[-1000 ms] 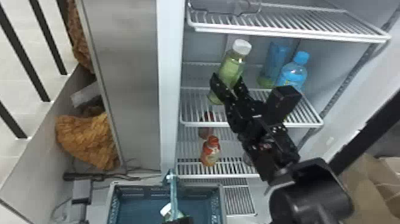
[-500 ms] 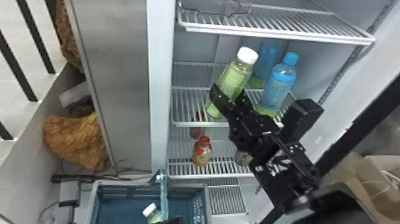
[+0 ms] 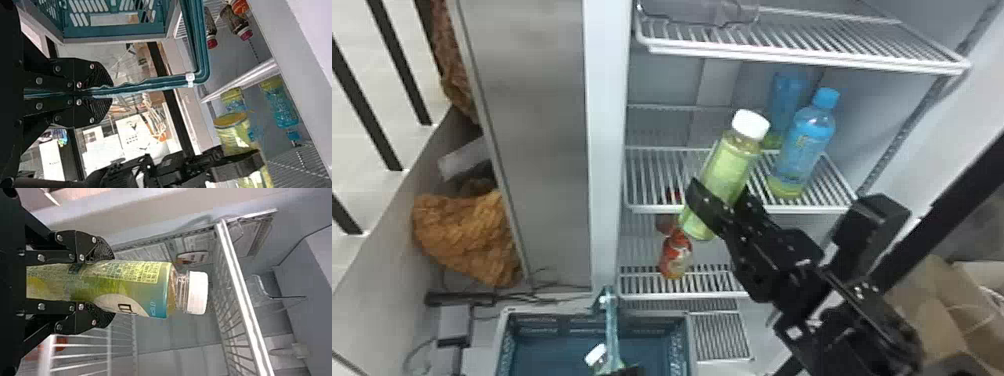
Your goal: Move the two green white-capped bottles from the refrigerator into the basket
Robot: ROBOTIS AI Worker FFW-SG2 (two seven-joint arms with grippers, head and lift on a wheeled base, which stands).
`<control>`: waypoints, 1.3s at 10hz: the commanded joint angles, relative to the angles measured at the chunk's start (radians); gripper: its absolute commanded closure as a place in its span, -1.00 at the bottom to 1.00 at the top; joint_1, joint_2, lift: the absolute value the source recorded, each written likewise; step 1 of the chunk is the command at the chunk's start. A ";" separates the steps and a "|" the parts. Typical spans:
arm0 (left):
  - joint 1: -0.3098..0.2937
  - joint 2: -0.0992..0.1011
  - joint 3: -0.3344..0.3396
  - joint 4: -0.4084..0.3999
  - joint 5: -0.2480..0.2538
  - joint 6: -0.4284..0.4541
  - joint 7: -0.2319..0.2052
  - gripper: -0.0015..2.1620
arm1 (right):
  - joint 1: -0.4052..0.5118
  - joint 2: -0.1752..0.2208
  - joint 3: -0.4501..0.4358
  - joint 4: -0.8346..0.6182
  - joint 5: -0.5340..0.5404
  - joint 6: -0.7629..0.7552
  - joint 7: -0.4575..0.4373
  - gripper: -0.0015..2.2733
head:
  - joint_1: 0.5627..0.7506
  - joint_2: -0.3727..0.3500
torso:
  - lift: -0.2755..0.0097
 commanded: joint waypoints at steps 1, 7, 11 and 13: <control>0.002 0.001 0.002 0.000 0.000 0.000 0.000 0.11 | 0.058 0.001 -0.023 -0.063 -0.005 0.043 0.002 -0.22 | 0.41 -0.47 | 0.90; 0.005 0.004 0.000 0.000 0.004 0.002 0.000 0.11 | 0.168 0.017 -0.103 -0.235 -0.025 0.232 0.082 -0.22 | 0.41 -0.53 | 0.90; 0.007 0.004 0.002 0.000 0.004 0.002 -0.002 0.11 | 0.240 0.030 -0.135 -0.321 -0.001 0.423 0.117 -0.22 | 0.41 -0.55 | 0.90; 0.005 0.004 0.000 0.000 0.006 0.002 -0.003 0.11 | 0.240 0.032 -0.143 -0.333 0.025 0.529 0.132 -0.22 | 0.41 -0.58 | 0.90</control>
